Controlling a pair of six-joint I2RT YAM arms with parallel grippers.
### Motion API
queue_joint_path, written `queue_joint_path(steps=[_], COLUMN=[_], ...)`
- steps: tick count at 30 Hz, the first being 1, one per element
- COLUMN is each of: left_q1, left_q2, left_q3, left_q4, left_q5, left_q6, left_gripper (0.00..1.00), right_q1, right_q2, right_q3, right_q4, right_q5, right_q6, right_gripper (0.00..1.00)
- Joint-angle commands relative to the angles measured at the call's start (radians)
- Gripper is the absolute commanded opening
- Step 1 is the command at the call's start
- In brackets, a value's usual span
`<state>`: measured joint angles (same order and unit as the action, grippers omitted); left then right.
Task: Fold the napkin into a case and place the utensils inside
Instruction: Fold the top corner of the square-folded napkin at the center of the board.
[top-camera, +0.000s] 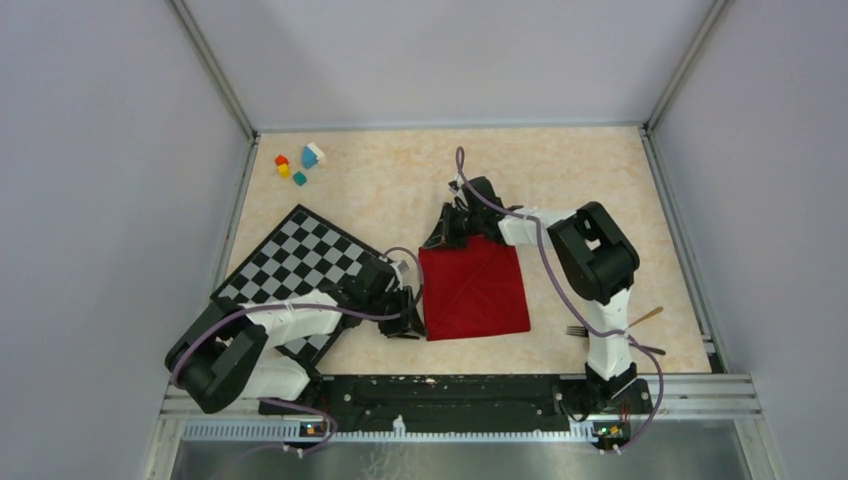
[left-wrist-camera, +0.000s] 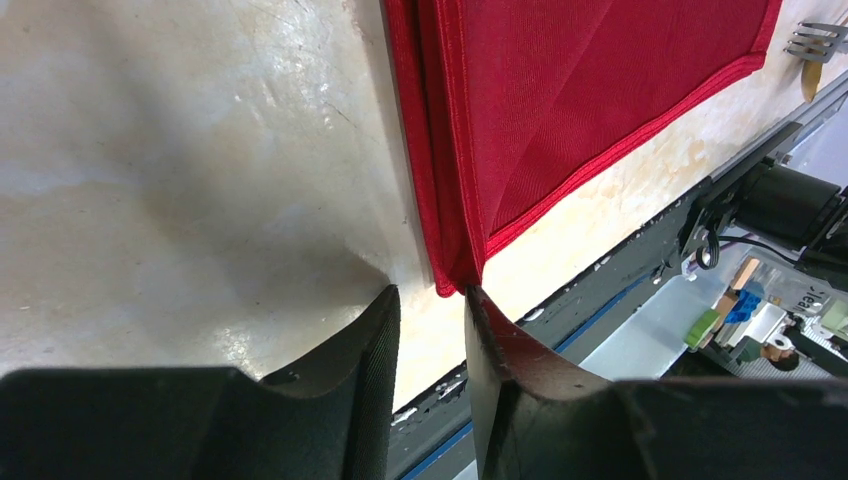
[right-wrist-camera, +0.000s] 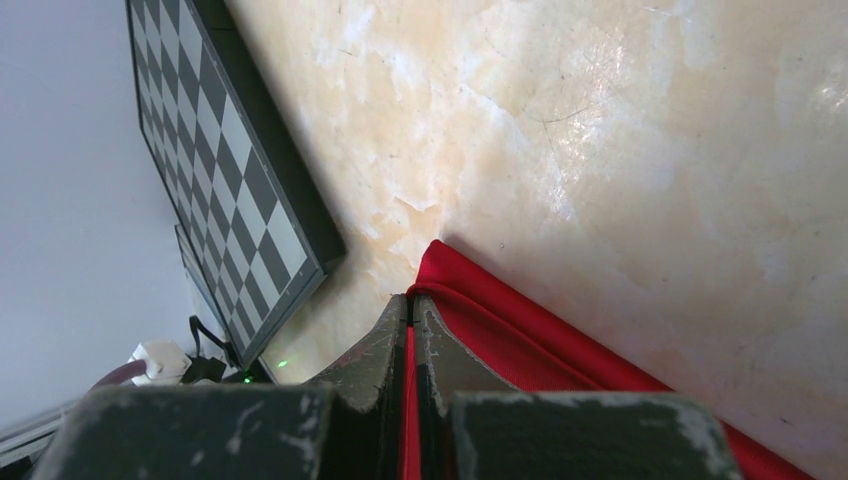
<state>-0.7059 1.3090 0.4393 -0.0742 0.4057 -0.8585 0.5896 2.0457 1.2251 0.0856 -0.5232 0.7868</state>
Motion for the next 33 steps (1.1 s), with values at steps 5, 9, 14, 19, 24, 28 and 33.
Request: queue_joint_path(steps=[5, 9, 14, 19, 24, 28, 33], left_q1=[-0.003, -0.003, -0.003, -0.007, -0.008, -0.011, -0.010], left_q2=[-0.075, -0.100, -0.078, -0.021, 0.070, 0.101, 0.101], left_q3=[0.029, 0.085, 0.141, 0.173, 0.182, 0.167, 0.165], left_q4=[-0.143, -0.178, -0.153, -0.073, -0.044, -0.015, -0.021], left_q5=[-0.087, -0.092, -0.055, 0.003, 0.002, 0.008, -0.002], left_q6=[0.050, 0.054, 0.061, 0.064, 0.081, 0.078, 0.081], left_gripper=[0.35, 0.32, 0.30, 0.27, 0.22, 0.22, 0.23], right_q1=[0.015, 0.016, 0.016, 0.016, 0.016, 0.013, 0.008], right_q2=[0.019, 0.015, 0.012, 0.008, 0.005, -0.004, -0.010], right_q3=[0.042, 0.035, 0.027, 0.028, 0.031, 0.028, 0.022], right_q4=[0.024, 0.018, 0.019, 0.016, 0.009, -0.003, -0.002], right_q5=[-0.006, 0.000, 0.003, 0.006, 0.010, 0.019, 0.022], right_q6=[-0.016, -0.019, -0.020, -0.020, -0.022, -0.030, -0.028], right_gripper=[0.00, 0.00, 0.00, 0.00, 0.00, 0.00, 0.00])
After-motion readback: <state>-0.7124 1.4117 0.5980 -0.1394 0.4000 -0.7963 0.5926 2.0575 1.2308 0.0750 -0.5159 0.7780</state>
